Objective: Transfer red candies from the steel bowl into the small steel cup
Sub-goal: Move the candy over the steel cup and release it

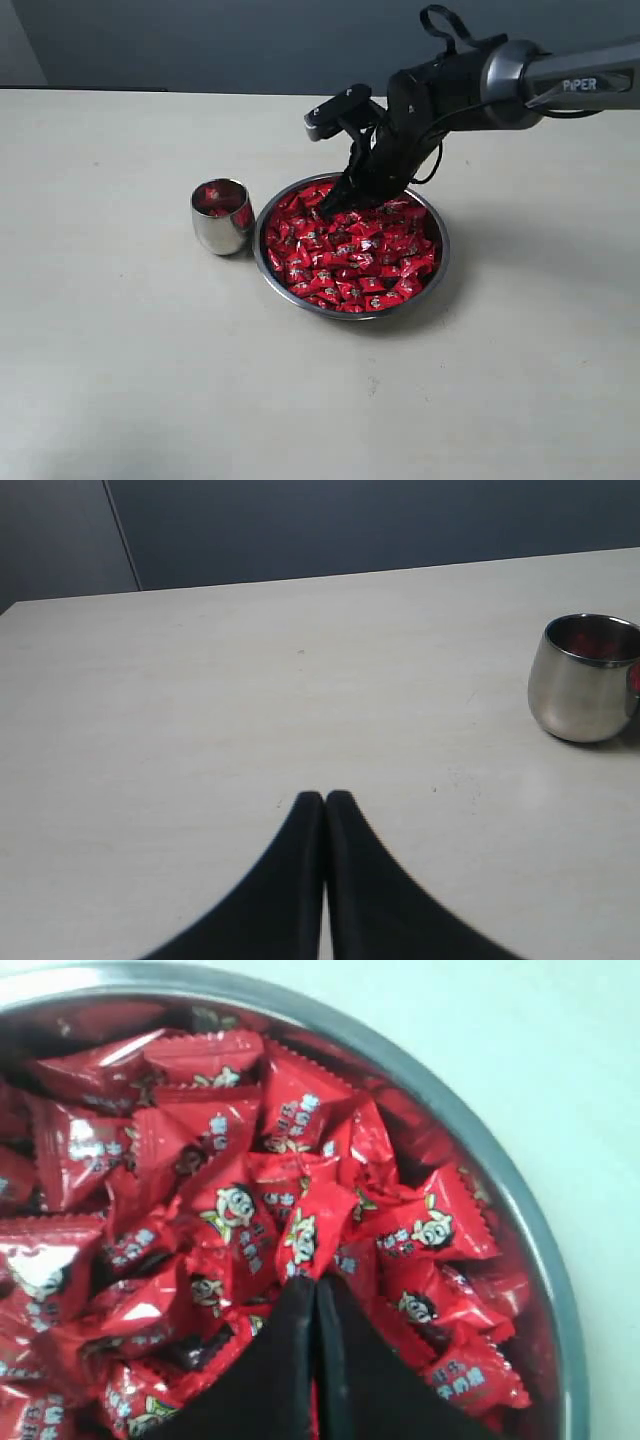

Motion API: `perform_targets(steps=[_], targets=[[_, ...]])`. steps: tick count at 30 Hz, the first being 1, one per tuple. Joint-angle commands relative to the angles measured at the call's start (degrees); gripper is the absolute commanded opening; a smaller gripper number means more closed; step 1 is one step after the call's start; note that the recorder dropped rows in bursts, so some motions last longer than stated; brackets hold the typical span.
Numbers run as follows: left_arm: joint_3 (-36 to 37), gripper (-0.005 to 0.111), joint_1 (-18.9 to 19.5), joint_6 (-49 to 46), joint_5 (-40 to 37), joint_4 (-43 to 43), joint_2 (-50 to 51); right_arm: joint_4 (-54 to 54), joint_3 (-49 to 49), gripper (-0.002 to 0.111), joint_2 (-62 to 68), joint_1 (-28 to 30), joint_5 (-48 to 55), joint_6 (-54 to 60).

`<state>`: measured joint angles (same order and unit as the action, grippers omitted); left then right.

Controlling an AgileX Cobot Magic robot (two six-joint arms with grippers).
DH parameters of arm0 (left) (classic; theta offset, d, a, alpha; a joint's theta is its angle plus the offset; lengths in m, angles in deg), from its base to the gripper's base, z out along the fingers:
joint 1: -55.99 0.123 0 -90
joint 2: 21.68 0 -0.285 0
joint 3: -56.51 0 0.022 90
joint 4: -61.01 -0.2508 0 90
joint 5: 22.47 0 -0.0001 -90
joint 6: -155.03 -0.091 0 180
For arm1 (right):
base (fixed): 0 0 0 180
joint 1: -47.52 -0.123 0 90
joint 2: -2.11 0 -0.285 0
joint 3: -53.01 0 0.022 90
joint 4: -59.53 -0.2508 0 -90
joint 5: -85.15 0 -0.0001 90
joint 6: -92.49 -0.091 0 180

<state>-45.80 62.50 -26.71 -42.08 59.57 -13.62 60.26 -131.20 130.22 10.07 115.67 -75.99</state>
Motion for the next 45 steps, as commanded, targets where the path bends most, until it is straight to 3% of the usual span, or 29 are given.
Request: perform_targets(steps=[1, 15, 30, 32, 39, 45], targets=[[-0.5, 0.0, -0.3, 0.1, 0.3, -0.1, -0.3, -0.7, 0.0, -0.001, -5.8, 0.1, 0.6, -0.2], [-0.5, 0.0, -0.3, 0.1, 0.3, -0.1, -0.3, -4.1, -2.1, -0.001, -7.4, -12.7, -10.8, 0.7], [-0.5, 0.0, -0.3, 0.1, 0.3, -0.1, -0.3, -4.4, -11.4, -0.001, 3.5, -15.2, -5.0, 0.7], [-0.5, 0.0, -0.3, 0.1, 0.3, -0.1, -0.3, -4.4, -11.4, 0.002, 3.5, -15.2, -4.9, 0.7], [-0.5, 0.0, -0.3, 0.1, 0.3, -0.1, -0.3, -4.4, -11.4, 0.033, 2.9, -15.2, -4.0, 0.7], [-0.5, 0.0, -0.3, 0.1, 0.3, -0.1, -0.3, -2.2, -11.4, 0.033, -0.4, -15.2, -0.1, 0.3]])
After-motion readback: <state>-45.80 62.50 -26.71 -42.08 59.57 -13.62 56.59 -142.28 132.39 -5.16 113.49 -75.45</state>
